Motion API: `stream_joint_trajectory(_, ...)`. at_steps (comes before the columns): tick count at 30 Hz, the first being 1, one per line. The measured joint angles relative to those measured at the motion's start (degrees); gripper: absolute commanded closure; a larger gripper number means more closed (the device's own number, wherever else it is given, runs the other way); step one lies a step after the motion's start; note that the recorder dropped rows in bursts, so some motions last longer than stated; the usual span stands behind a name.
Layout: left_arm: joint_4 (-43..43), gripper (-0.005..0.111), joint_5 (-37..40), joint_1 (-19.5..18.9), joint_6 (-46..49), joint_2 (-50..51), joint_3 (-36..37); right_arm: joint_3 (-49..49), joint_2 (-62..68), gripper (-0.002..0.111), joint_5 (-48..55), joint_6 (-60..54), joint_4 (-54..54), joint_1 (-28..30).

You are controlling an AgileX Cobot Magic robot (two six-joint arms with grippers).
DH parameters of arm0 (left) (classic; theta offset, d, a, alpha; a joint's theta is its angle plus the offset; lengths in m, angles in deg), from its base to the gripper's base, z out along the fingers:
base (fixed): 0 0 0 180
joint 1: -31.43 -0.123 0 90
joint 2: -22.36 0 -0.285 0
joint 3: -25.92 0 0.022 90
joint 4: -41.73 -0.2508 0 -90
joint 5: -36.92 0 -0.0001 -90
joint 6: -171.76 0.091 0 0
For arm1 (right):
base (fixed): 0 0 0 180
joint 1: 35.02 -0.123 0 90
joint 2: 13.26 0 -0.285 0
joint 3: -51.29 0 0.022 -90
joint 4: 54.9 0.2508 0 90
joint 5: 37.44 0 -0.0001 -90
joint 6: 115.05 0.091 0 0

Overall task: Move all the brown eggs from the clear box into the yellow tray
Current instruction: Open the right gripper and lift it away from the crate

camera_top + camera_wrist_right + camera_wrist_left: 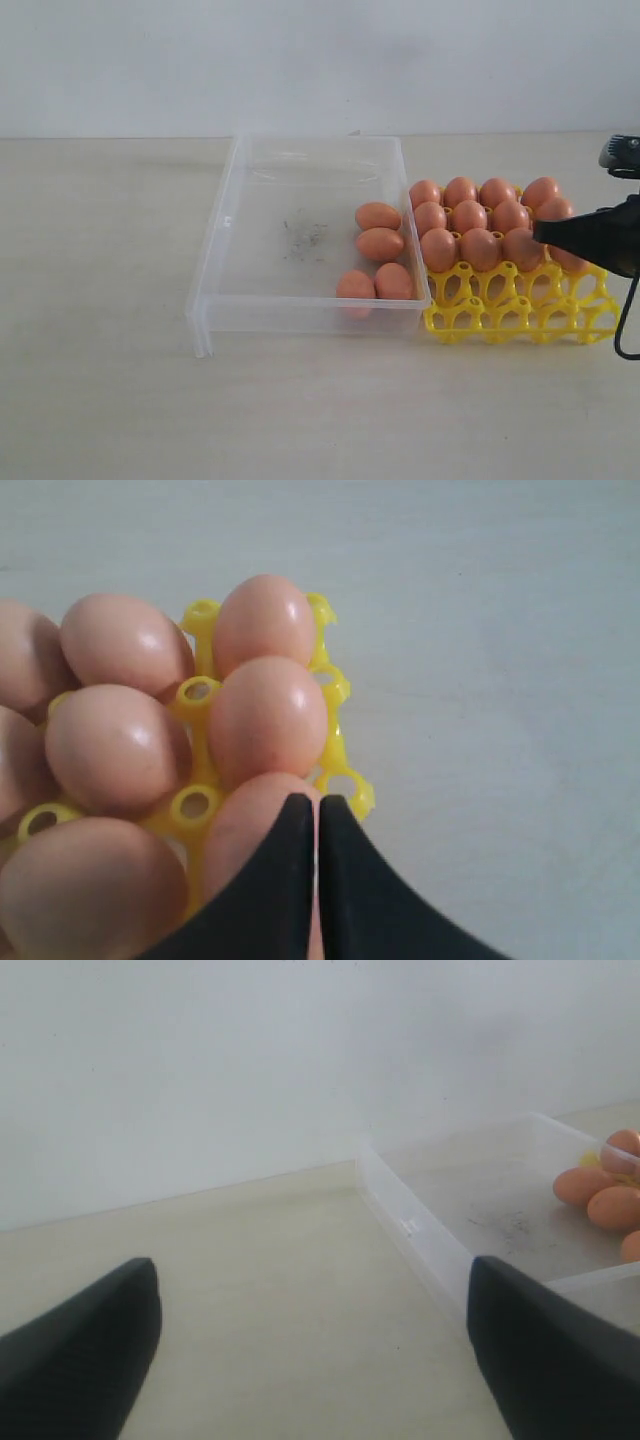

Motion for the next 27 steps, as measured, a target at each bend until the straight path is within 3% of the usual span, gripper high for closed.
stream_joint_trajectory(10,0.0,0.029,0.0,0.0,0.0,0.0,0.0,-0.82,1.05,0.108,2.48,1.41,-1.37,0.0)
stream_joint_trajectory(17,0.0,0.029,0.0,0.0,0.0,0.0,0.0,-0.36,2.01,0.108,13.17,4.2,-1.87,-0.14)
stream_joint_trajectory(27,0.0,0.029,0.0,0.0,0.0,0.0,0.0,0.08,-2.54,0.108,17.04,5.01,-2.18,-0.14)
